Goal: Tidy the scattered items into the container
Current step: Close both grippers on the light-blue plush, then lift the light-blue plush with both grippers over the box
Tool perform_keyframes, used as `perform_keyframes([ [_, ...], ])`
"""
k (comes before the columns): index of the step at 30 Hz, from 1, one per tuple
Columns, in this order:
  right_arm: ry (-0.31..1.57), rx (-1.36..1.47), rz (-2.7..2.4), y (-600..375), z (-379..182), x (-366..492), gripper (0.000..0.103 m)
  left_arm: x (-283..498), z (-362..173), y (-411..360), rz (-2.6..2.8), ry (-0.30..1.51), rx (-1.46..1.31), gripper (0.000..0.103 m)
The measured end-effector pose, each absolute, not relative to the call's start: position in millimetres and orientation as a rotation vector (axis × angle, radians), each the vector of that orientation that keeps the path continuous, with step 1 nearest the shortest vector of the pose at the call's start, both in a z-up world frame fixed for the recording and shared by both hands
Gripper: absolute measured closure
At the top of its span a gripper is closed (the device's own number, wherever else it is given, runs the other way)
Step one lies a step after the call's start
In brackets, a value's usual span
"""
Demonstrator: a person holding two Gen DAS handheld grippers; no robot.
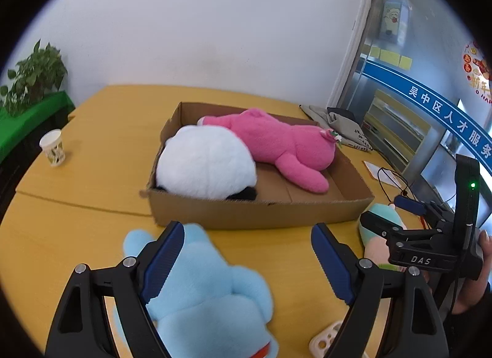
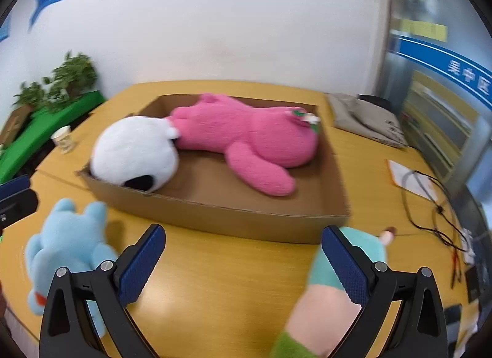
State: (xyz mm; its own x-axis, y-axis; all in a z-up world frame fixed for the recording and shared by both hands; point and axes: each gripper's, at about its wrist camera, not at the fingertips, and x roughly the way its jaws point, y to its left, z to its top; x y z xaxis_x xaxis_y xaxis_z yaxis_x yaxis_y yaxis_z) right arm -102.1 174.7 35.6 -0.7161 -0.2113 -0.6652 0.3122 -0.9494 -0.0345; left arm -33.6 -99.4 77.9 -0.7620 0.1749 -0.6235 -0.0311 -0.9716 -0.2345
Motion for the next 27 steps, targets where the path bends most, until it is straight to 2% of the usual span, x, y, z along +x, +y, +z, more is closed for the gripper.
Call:
perform_keyframes([
  [10, 0.164, 0.950, -2.109, 89.4, 8.3, -64.7, 0.000, -11.1, 36.7, -162.4, 2.758, -0.489, -1.218, 0.018],
  [16, 0.140, 0.974, -1.846, 39.4, -21.7, -41.1, 0.000, -35.3, -4.4, -187.8, 2.616, -0.594, -1.335, 0.018],
  [22, 0.241, 0.990, -1.877, -0.1, -50.0, -34.4, 0.000, -55.9, -37.3, -197.1, 2.433, -0.753, -1.348, 0.018],
  [25, 0.278, 1.031, -1.897, -14.7, -68.4, -38.2, 0.000, -58.6, -41.6, -188.3, 2.422, -0.711, -1.353, 0.018],
  [27, 0.278, 1.032, -1.912, -17.8, -75.5, -37.8, 0.000, -58.0, -40.2, -186.3, 2.417, -0.702, -1.346, 0.024],
])
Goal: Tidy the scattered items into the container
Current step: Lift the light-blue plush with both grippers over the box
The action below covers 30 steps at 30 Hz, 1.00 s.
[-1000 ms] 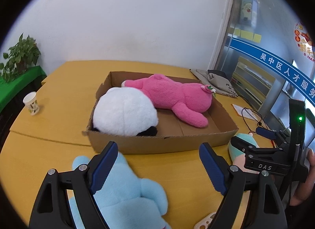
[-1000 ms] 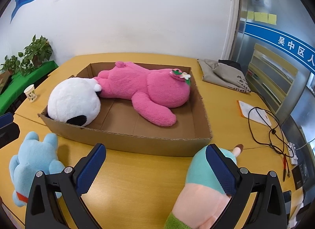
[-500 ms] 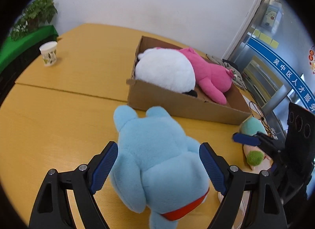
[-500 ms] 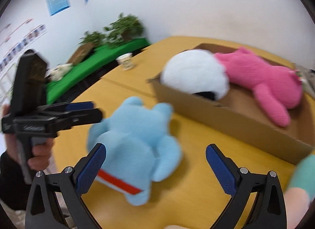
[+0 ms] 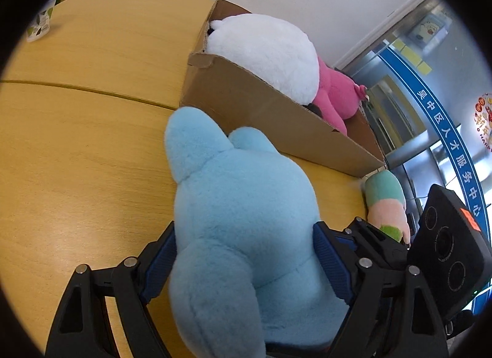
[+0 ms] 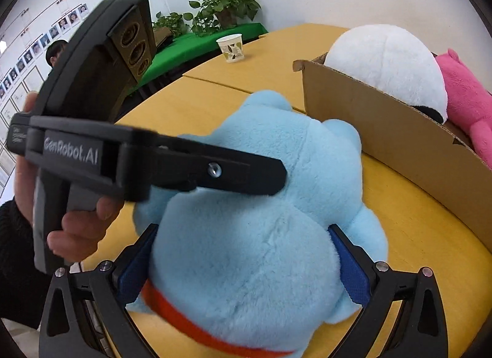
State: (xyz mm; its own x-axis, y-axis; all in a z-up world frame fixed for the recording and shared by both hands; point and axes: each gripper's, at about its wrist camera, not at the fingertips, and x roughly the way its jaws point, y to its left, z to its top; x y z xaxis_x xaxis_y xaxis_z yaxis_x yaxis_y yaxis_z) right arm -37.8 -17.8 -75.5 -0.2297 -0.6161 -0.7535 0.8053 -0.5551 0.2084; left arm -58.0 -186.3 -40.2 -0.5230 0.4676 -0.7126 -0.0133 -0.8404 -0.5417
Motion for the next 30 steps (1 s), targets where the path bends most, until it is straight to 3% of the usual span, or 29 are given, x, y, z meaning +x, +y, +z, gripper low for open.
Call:
perform_keyframes([
  [8, 0.214, 1.024, -1.913, 2.4, -68.4, -40.8, 0.013, -51.4, -17.5, -177.8, 2.418, -0.682, -1.298, 0.042],
  [17, 0.213, 0.848, -2.041, 36.4, -8.0, -39.9, 0.017, -66.8, 72.9, -142.9, 2.466, -0.469, -1.081, 0.043],
  [24, 0.224, 0.642, -2.230, 75.5, 78.8, -80.7, 0.017, -129.5, 181.6, -85.0, 2.473, -0.212, -0.854, 0.043],
  [30, 0.222, 0.536, -2.335, 107.1, 133.1, -134.8, 0.017, -187.4, 223.0, -58.7, 2.461, -0.153, -0.774, 0.043],
])
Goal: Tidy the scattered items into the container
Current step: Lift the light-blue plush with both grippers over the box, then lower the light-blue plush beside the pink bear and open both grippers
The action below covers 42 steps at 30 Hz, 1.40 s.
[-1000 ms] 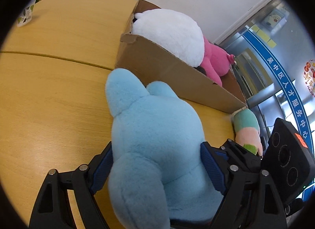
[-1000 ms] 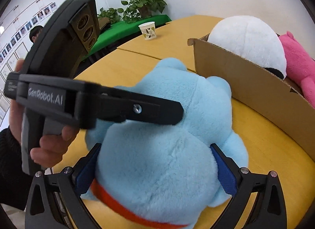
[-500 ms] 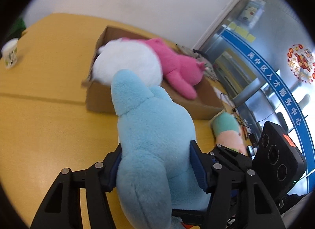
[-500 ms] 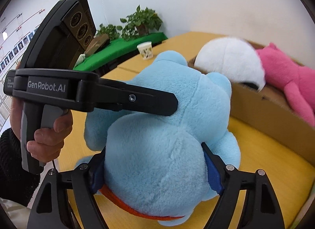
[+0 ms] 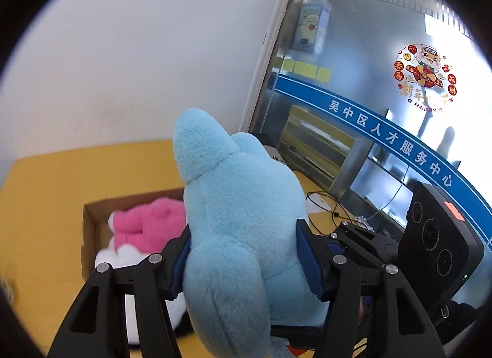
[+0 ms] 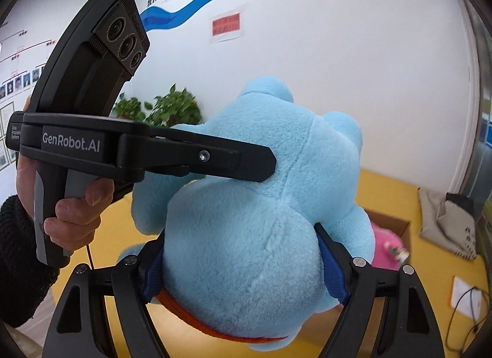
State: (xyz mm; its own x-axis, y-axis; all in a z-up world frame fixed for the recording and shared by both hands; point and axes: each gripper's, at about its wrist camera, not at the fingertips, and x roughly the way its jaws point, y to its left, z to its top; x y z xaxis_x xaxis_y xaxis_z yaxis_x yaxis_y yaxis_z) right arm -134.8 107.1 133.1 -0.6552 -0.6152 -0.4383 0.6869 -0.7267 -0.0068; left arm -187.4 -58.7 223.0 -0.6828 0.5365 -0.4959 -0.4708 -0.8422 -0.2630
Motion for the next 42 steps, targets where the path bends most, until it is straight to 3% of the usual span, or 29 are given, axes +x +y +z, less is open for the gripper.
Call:
perform_keyframes([
  [7, 0.192, 0.602, -2.340, 116.2, 113.6, -201.1, 0.016, -256.7, 169.3, -46.8, 2.417, -0.181, -0.926, 0.043],
  [14, 0.072, 0.879, -2.257, 127.6, 8.7, -248.9, 0.016, -303.5, 53.4, -51.0, 2.328, -0.271, -1.268, 0.043],
  [17, 0.033, 1.005, -2.220, 120.9, -30.8, -259.0, 0.016, -298.1, 30.5, -47.2, 2.344, -0.207, -1.315, 0.042],
  [21, -0.025, 1.044, -2.202, 122.3, -52.3, -257.9, 0.016, -289.8, 27.7, -30.7, 2.396, -0.058, -1.323, 0.036],
  [29, -0.076, 1.085, -2.195, 132.8, -61.0, -260.7, 0.013, -280.1, 33.6, -35.3, 2.450, -0.049, -1.296, 0.030],
  [38, -0.185, 1.144, -2.218, 139.7, -58.2, -263.4, 0.001, -220.0, 118.8, -58.1, 2.722, -0.069, -1.025, 0.032],
  [42, -0.070, 1.042, -2.309, 145.3, -23.8, -236.4, 0.000, -175.9, 138.7, -59.5, 2.841, -0.014, -0.956, 0.030],
])
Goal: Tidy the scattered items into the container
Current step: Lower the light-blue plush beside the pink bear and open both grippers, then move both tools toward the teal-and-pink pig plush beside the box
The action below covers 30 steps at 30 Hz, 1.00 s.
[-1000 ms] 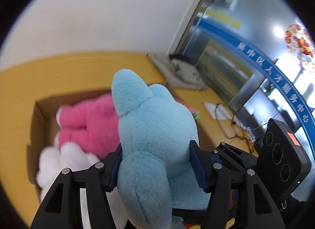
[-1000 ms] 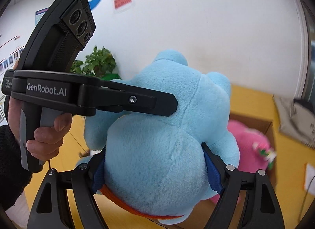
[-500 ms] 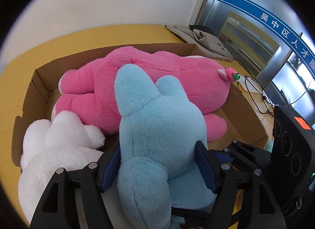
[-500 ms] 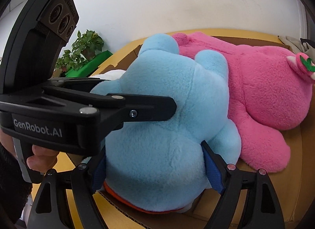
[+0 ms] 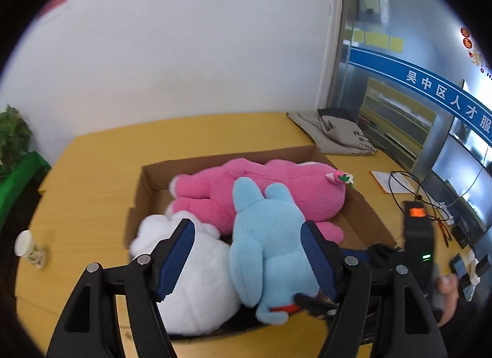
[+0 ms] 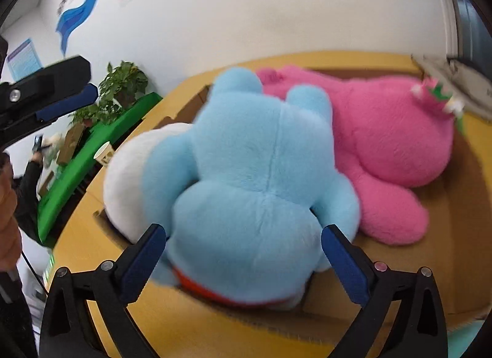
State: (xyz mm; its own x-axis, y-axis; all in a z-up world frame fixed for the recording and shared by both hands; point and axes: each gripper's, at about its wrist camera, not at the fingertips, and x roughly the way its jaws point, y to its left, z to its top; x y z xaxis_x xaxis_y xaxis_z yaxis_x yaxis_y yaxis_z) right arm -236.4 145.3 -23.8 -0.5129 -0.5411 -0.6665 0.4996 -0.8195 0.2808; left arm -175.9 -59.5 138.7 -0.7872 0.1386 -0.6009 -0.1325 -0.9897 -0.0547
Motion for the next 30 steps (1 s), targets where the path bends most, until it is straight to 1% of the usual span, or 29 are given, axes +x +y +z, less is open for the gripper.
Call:
perform_keyframes([
  [2, -0.009, 0.984, -2.376, 155.6, -3.1, -212.9, 0.000, -152.8, 143.2, -59.7, 2.901, -0.014, -0.922, 0.028],
  [4, 0.011, 0.970, -2.457, 167.8, 10.9, -206.2, 0.000, -131.7, 143.5, -58.1, 2.939, -0.054, -0.879, 0.027],
  [5, 0.026, 0.986, -2.514, 175.2, 19.6, -199.4, 0.000, -124.7, 141.9, -55.7, 2.947, -0.074, -0.872, 0.027],
  [6, 0.044, 1.005, -2.552, 179.6, 24.0, -172.9, 0.000, -118.1, 139.0, -52.4, 2.949, -0.092, -0.872, 0.027],
  [8, 0.078, 1.052, -2.621, 182.0, 32.3, -160.7, 0.000, -109.4, 132.4, -46.4, 2.950, -0.120, -0.901, 0.027],
  [11, 0.108, 1.072, -2.671, 194.2, 35.5, -147.4, 0.000, -101.1, 126.1, -36.5, 2.964, -0.153, -0.939, 0.027],
  [17, 0.183, 0.989, -2.745, 211.5, 44.3, -124.1, 0.000, -89.5, 123.8, -21.5, 2.941, -0.122, -0.940, 0.027],
  [21, 0.163, 0.973, -2.758, 215.2, 53.1, -119.6, 0.000, -85.6, 121.7, -17.4, 2.933, -0.128, -0.953, 0.027],
  [30, 0.200, 0.971, -2.745, 206.3, 55.1, -117.2, 0.000, -81.2, 117.2, -22.4, 2.923, -0.153, -0.968, 0.027],
])
